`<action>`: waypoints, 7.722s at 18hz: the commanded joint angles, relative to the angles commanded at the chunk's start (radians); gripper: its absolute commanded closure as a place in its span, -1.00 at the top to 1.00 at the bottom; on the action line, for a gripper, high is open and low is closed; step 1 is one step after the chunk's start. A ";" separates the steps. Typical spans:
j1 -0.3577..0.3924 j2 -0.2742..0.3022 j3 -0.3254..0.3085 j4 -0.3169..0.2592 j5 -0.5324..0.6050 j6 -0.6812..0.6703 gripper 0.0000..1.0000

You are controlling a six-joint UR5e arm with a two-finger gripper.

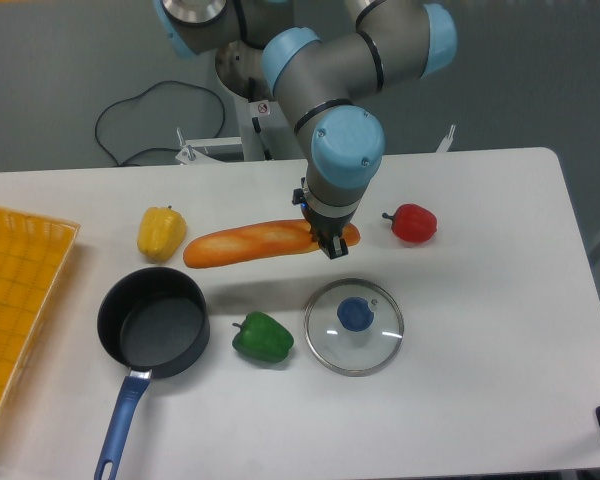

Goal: Place the long bread in the pot
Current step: 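Close the gripper on the middle of the long orange baguette, then lift the baguette and carry it toward the black saucepan, then position the baguette above the saucepan opening, then tilt and lower the baguette end-first into the saucepan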

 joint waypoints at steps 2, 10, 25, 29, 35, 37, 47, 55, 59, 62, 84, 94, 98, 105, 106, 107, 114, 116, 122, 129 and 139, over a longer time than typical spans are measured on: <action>0.000 -0.002 0.000 0.000 0.000 0.000 -1.00; 0.002 0.020 0.006 -0.021 0.009 -0.003 -1.00; -0.078 0.006 0.057 -0.021 0.040 -0.213 -1.00; -0.095 -0.003 0.057 -0.018 0.040 -0.255 -1.00; -0.120 -0.015 0.055 -0.009 0.040 -0.316 -1.00; -0.130 -0.026 0.055 0.000 0.038 -0.351 -1.00; -0.199 -0.051 0.057 0.025 0.038 -0.419 -1.00; -0.215 -0.061 0.055 0.026 0.038 -0.436 -1.00; -0.224 -0.067 0.055 0.028 0.038 -0.454 -1.00; -0.236 -0.069 0.052 0.029 0.040 -0.456 -1.00; -0.307 -0.104 0.044 0.046 0.089 -0.528 -1.00; -0.318 -0.118 0.046 0.064 0.092 -0.537 -0.51; -0.322 -0.121 0.052 0.064 0.097 -0.535 -0.18; -0.324 -0.129 0.054 0.066 0.095 -0.538 0.92; -0.324 -0.129 0.054 0.066 0.094 -0.538 0.94; -0.324 -0.129 0.055 0.064 0.094 -0.538 0.97; -0.322 -0.123 0.060 0.066 0.095 -0.541 1.00; -0.319 -0.114 0.063 0.060 0.094 -0.541 1.00; -0.308 -0.083 0.074 0.054 0.086 -0.554 1.00; -0.282 -0.055 0.097 0.055 0.058 -0.551 1.00; -0.276 -0.049 0.110 0.066 0.058 -0.543 1.00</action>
